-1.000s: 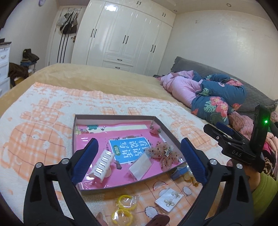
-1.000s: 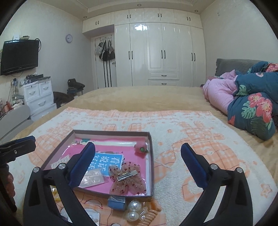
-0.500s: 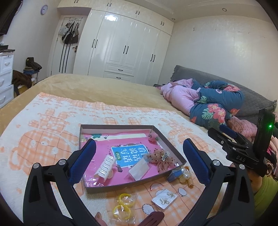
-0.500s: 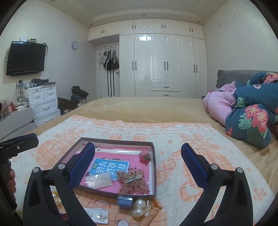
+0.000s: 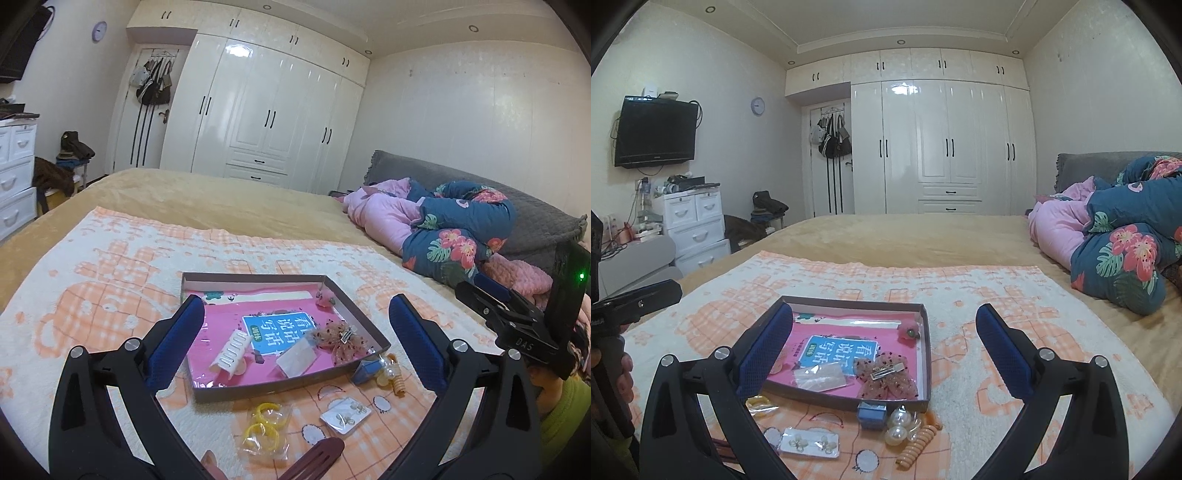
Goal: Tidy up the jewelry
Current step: 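Withdraw both open grippers back from the box, then grasp the maroon hair clip with left gripper while right grasps the orange coiled hair tie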
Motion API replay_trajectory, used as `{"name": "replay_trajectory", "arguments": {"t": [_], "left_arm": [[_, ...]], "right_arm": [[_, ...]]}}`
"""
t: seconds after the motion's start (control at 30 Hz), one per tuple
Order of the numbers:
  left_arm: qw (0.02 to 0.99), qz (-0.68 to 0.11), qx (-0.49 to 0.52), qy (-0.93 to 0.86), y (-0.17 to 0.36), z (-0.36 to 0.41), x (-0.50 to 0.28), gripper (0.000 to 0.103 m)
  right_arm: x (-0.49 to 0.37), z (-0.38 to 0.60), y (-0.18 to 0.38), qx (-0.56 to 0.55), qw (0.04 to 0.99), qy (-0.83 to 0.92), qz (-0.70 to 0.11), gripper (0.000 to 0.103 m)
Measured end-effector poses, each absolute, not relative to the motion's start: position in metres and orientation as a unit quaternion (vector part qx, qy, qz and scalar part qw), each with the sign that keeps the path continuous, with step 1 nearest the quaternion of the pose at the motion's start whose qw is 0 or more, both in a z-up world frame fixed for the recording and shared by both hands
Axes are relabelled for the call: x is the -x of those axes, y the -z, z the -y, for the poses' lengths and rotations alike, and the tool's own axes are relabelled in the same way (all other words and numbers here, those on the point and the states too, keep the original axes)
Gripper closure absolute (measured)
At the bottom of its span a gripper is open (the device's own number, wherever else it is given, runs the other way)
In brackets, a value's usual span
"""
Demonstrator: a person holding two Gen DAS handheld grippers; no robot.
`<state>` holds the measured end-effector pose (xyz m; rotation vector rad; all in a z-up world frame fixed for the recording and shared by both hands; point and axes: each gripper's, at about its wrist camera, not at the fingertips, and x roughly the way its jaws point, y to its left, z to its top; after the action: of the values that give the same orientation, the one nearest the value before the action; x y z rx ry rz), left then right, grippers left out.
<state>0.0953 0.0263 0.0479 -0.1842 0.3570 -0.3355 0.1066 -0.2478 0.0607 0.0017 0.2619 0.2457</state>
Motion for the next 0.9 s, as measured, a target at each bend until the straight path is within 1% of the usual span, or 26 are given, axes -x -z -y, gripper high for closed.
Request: {"name": "replay_trajectory", "arguments": {"t": [0.37, 0.9], "left_arm": [[0.968, -0.166, 0.088, 0.164, -0.049, -0.028, -0.077, 0.011], [0.963, -0.196, 0.076, 0.171, -0.027, -0.023, -0.060, 0.011]], "right_arm": [[-0.085, 0.254, -0.058, 0.006, 0.984, -0.124, -0.131, 0.006], [-0.067, 0.262, -0.035, 0.021, 0.978, -0.128, -0.161, 0.006]]}}
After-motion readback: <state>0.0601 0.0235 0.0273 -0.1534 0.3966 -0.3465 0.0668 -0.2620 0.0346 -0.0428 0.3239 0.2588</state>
